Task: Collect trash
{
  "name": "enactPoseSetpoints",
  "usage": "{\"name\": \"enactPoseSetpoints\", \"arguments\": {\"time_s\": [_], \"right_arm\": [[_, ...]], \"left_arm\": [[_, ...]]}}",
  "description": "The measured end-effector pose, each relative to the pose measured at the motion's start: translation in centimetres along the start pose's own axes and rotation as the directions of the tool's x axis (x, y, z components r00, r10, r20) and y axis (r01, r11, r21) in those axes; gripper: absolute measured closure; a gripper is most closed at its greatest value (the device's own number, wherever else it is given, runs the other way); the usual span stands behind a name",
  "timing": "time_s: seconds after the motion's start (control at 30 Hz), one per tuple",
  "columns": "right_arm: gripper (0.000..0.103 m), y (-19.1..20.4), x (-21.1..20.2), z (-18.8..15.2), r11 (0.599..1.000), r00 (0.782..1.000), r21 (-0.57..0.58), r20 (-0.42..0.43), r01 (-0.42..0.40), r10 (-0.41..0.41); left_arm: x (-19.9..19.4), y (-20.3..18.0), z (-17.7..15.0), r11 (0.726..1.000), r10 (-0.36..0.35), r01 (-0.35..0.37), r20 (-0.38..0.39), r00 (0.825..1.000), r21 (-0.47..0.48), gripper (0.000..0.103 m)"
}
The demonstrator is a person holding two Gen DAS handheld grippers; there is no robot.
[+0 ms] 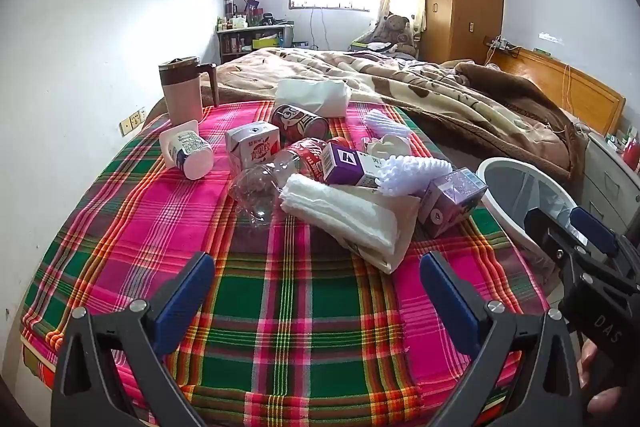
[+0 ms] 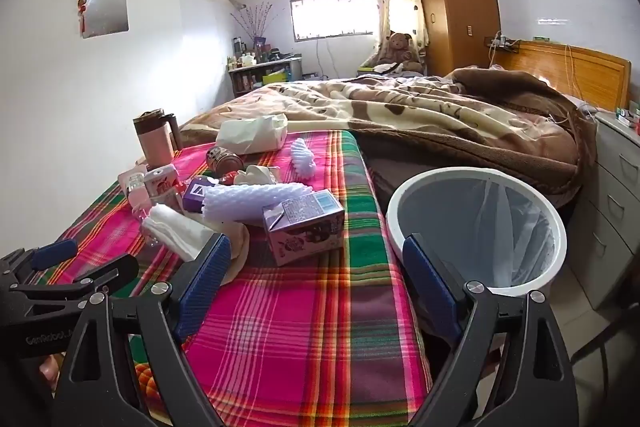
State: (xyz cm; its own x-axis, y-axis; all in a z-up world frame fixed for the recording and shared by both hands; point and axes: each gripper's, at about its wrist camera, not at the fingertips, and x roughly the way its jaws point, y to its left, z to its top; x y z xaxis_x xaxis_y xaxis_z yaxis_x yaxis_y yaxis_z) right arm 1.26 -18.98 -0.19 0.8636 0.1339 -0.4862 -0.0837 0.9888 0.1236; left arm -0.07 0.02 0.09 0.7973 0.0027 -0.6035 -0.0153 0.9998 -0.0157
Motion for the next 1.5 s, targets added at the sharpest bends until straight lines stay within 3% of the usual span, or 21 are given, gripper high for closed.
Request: {"name": "enactPoseSetpoints", "arguments": {"time_s": [0.4,1.5], "right_arm": [[0.014,0.6,-0.4,0.4,0.998,0.999,-0.040,0.005,0.040,-0.040],[0.014,1.5,-0.9,0.3,0.997,0.999,-0.058,0.016,0.046,-0.045]], "left_arm": [[-0.3,-0.3,-0.4,1.000,-0.018,0.018,0.008,1.000,-0.003,0.000],[-0.5,0.8,-0.1,0.999,-0.025,0.026,0.005,1.000,-0.023,0.000]]}}
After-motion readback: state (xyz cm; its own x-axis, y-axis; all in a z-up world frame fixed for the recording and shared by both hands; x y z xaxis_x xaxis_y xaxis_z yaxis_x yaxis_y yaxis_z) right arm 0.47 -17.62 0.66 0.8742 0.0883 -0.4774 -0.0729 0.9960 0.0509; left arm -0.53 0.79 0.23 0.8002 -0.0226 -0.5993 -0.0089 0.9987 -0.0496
